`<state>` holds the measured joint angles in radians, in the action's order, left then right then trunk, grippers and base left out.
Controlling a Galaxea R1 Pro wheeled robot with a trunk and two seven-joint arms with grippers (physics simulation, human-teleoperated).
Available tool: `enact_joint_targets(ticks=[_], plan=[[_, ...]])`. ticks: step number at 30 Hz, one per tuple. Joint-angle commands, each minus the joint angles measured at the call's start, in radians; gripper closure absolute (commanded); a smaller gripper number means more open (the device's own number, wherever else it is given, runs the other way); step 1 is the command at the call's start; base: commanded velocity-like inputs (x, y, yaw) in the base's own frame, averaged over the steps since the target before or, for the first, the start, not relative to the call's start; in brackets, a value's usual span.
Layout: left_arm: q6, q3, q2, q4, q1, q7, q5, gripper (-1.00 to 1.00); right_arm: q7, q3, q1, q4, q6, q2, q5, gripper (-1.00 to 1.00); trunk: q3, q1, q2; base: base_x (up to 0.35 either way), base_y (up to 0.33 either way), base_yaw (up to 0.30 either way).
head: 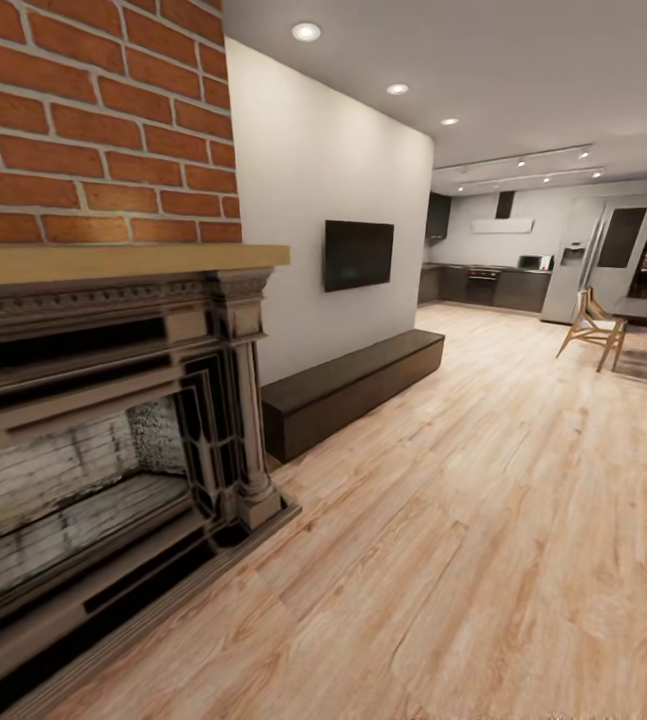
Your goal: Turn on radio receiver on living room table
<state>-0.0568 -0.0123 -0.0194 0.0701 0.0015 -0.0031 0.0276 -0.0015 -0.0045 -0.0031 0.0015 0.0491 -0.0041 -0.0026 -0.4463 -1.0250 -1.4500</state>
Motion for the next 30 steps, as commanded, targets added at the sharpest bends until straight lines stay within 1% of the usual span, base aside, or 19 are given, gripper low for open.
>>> enact_joint_targets(ticks=[1,30], plan=[[0.000,0.000,0.000,0.000,0.000,0.000,0.000,-1.00,0.000,0.000,0.000,0.000,0.000,0.000,0.000,-1.00,0.001,0.000,0.000,0.000,0.000,-0.260],[0.000,0.002,-0.001,0.002,0.000,-0.001,0.000,-1.00,0.000,-0.002,0.000,0.000,0.000,-0.001,-0.006,-1.00,0.019,0.000,0.000,0.000,0.000,-0.260]])
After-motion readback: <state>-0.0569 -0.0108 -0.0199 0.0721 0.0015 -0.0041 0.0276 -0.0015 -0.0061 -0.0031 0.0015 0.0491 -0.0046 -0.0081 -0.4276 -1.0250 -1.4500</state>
